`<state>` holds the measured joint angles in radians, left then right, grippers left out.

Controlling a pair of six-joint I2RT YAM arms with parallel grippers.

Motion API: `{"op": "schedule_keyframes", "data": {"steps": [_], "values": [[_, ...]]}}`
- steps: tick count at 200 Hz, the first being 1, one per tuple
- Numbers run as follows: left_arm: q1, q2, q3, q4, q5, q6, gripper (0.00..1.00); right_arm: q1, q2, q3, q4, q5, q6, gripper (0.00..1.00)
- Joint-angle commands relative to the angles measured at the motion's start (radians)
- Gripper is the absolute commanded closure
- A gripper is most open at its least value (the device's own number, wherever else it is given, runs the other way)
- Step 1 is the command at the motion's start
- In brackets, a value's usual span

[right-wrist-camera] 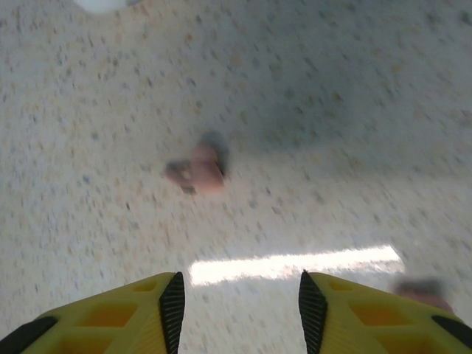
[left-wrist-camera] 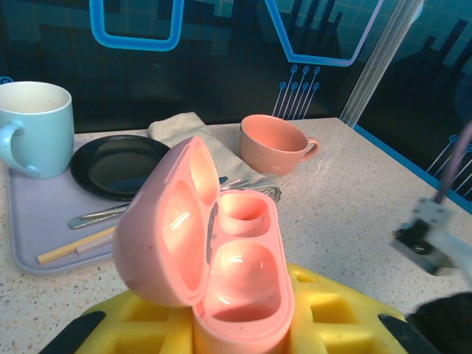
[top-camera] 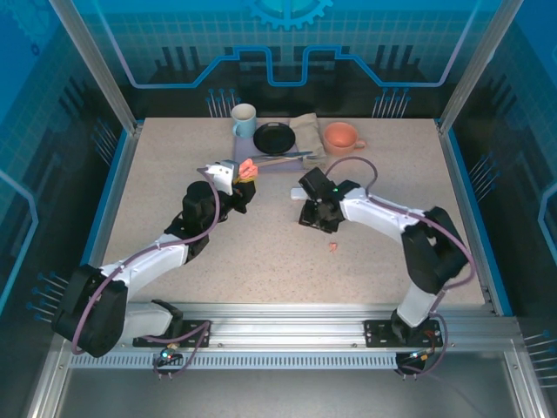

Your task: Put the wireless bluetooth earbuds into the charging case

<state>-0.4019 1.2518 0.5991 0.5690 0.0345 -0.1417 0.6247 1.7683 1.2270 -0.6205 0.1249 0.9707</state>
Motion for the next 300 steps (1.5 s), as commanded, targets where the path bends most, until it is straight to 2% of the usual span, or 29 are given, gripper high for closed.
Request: {"op": "schedule_keyframes", "data": {"steps": [1,38,87,127,185,210,246,269,300], "values": [[0.008,0.000,0.016,0.024,0.022,-0.016,1.00,0.004,0.106,0.129,-0.002,0.025,-0.029,0.53],[0.009,-0.006,0.017,0.019,0.021,-0.019,1.00,0.008,0.267,0.296,-0.034,-0.013,-0.123,0.54],[0.008,-0.018,0.011,0.015,0.015,-0.017,1.00,0.014,0.338,0.316,-0.027,-0.084,-0.177,0.55],[0.008,-0.024,0.005,0.014,0.015,-0.017,1.00,0.031,0.243,0.207,-0.026,-0.127,-0.191,0.56],[0.008,-0.027,-0.002,0.026,0.010,-0.017,1.00,0.073,-0.090,-0.129,0.031,-0.170,-0.161,0.56],[0.008,-0.024,-0.004,0.028,0.010,-0.018,1.00,0.073,-0.213,-0.203,0.024,-0.100,-0.133,0.55],[0.009,-0.020,-0.001,0.029,0.014,-0.015,1.00,0.071,-0.173,-0.163,-0.067,0.025,-0.053,0.57],[0.008,-0.020,-0.001,0.027,0.014,-0.020,1.00,0.074,-0.136,-0.151,-0.025,0.032,-0.025,0.56],[0.009,-0.018,0.000,0.029,0.020,-0.023,1.00,0.073,-0.041,-0.105,0.004,0.034,-0.061,0.56]]}}
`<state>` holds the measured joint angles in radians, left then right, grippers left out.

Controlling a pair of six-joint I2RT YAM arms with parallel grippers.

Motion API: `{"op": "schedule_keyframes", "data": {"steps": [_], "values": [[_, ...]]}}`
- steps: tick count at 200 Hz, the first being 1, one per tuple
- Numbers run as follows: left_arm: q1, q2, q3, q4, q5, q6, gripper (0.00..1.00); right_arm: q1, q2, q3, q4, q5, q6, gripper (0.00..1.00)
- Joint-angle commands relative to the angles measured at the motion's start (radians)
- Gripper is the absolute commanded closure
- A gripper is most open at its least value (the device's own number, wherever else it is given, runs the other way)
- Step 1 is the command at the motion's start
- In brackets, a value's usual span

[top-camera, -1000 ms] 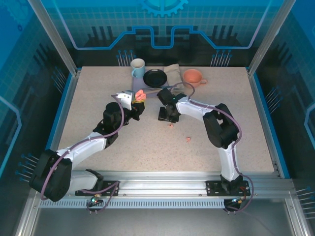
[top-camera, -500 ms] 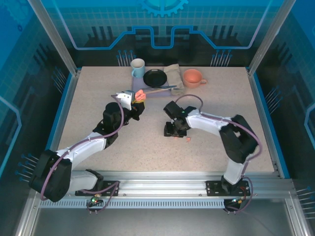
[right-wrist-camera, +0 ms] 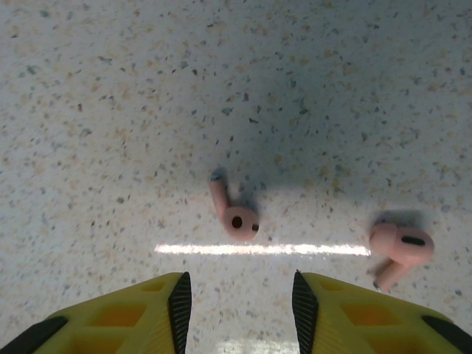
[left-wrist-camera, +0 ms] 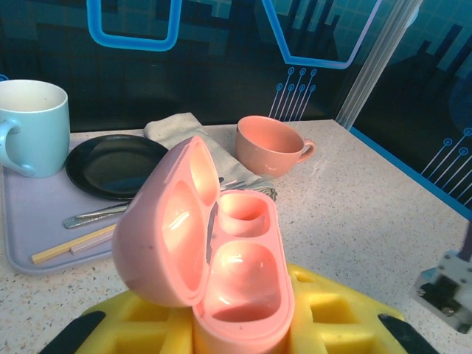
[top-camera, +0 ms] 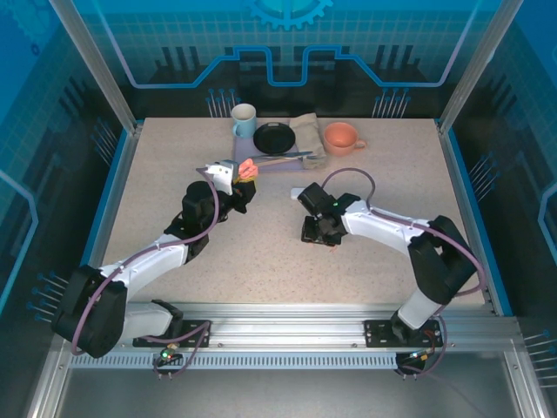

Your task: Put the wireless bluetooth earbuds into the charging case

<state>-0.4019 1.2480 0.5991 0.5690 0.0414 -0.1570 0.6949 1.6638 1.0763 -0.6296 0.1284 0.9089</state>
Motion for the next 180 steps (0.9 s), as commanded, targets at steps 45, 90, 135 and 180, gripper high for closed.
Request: {"op": "schedule_keyframes", "data": {"steps": [45,90,135,180], "values": [[0.009,-0.025,-0.005,0.022,0.008,-0.003,1.00,0.002,0.134,0.061,0.030,-0.003,-0.019,0.57],[0.008,-0.032,-0.010,0.022,0.000,0.001,1.00,0.049,0.101,0.029,0.173,-0.138,-0.007,0.58],[0.008,-0.032,-0.007,0.008,-0.006,0.010,1.00,0.063,0.006,0.036,0.123,-0.058,-0.050,0.58],[0.008,-0.041,-0.001,-0.009,-0.008,0.015,1.00,0.058,0.062,0.137,-0.065,0.080,-0.224,0.62]]}}
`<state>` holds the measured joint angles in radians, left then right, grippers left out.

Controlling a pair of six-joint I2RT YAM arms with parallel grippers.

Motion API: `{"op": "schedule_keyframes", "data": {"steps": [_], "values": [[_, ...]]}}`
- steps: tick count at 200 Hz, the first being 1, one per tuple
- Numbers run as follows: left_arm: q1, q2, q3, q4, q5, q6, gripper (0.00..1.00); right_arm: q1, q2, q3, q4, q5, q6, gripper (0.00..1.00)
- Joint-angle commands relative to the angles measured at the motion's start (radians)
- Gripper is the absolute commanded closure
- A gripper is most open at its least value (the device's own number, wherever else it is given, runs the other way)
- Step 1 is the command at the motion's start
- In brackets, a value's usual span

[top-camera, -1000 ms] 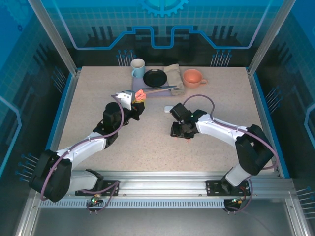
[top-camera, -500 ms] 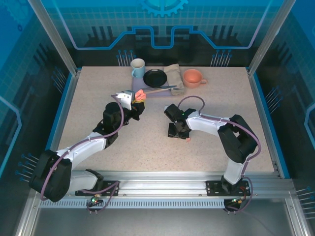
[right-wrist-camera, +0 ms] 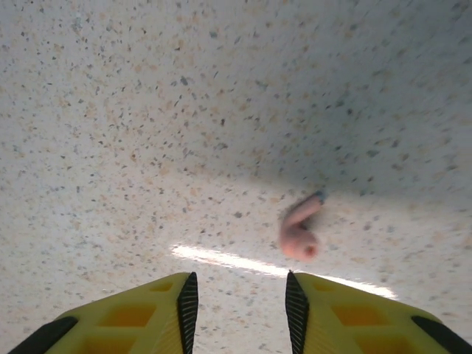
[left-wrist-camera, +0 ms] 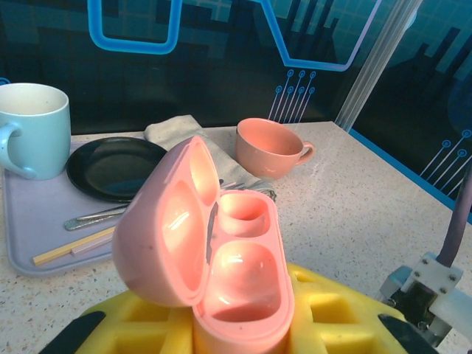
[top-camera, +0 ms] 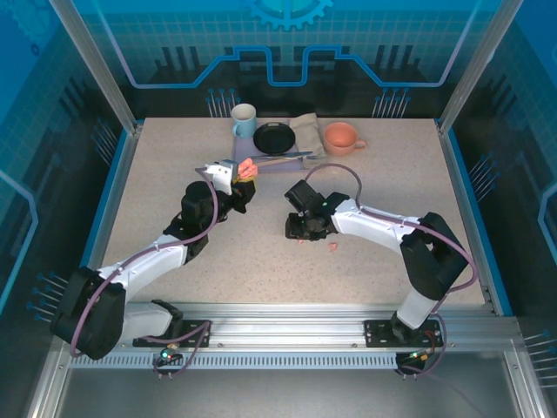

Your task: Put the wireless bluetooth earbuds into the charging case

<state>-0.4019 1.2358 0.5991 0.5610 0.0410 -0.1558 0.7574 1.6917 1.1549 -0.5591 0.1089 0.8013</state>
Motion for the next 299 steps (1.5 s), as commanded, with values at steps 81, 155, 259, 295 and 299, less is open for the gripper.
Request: {"op": "schedule_keyframes", "data": {"steps": [81,155,259,295,299], "values": [[0.008,-0.038,0.013,-0.035,-0.007,0.029,1.00,-0.033,0.152,0.099,-0.144,0.017,-0.238,0.63],[0.009,-0.021,0.021,-0.029,-0.002,0.027,1.00,-0.046,0.187,0.053,-0.057,-0.082,-0.174,0.65],[0.008,-0.019,0.019,-0.026,0.000,0.024,1.00,-0.070,0.206,0.029,-0.018,-0.100,-0.159,0.67],[0.009,-0.017,0.019,-0.026,0.000,0.022,1.00,-0.072,0.210,0.044,-0.018,-0.103,-0.163,0.67],[0.008,-0.017,0.019,-0.025,0.000,0.022,1.00,-0.073,0.212,0.045,-0.018,-0.105,-0.164,0.67]]}}
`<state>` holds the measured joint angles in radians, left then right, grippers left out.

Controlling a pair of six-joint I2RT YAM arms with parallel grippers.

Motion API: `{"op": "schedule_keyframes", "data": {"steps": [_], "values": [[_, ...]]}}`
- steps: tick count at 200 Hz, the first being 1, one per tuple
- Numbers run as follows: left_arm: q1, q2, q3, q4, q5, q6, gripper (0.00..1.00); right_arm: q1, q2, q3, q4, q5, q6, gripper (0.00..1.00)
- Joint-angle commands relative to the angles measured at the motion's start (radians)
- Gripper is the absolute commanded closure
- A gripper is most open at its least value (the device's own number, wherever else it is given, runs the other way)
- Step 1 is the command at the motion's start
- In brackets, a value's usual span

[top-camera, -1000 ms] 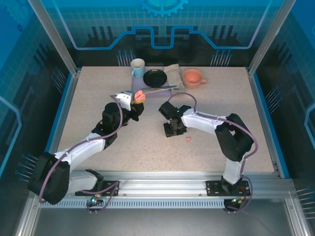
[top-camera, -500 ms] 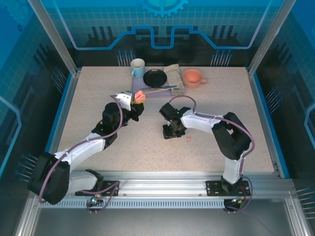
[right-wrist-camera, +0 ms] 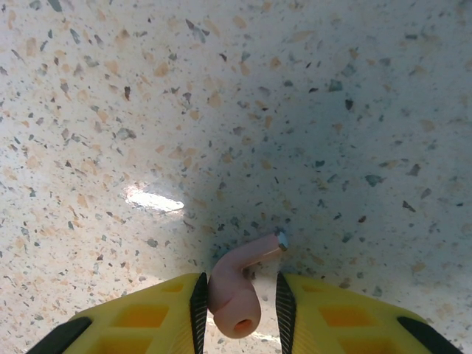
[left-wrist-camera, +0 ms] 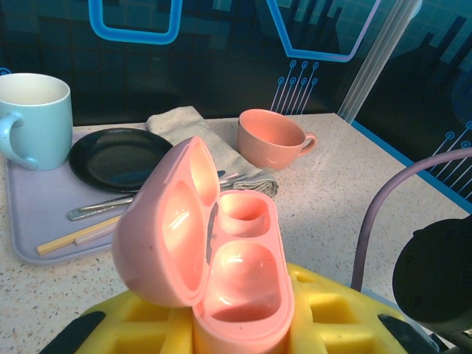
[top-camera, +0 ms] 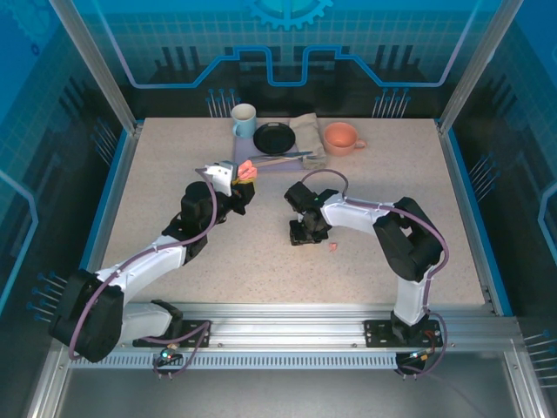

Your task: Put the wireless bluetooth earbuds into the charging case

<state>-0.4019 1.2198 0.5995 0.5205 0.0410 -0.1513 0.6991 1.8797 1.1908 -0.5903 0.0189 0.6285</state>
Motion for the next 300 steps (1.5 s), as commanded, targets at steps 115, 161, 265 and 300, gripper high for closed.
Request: {"op": "schedule_keyframes", "data": {"steps": [115,161,265,300], "values": [[0.008,0.029,0.026,0.031,0.011,0.007,1.00,-0.026,0.041,0.042,0.022,-0.014,0.008,0.67],[0.009,0.035,0.026,0.033,0.011,0.007,1.00,-0.026,0.059,0.060,0.017,-0.019,0.005,0.68],[0.009,0.035,0.029,0.016,0.031,0.013,1.00,-0.039,0.017,0.050,0.020,-0.047,0.005,0.85],[0.008,0.029,0.020,0.014,0.044,0.024,1.00,-0.075,-0.101,0.009,0.048,-0.128,0.021,0.86]]}}
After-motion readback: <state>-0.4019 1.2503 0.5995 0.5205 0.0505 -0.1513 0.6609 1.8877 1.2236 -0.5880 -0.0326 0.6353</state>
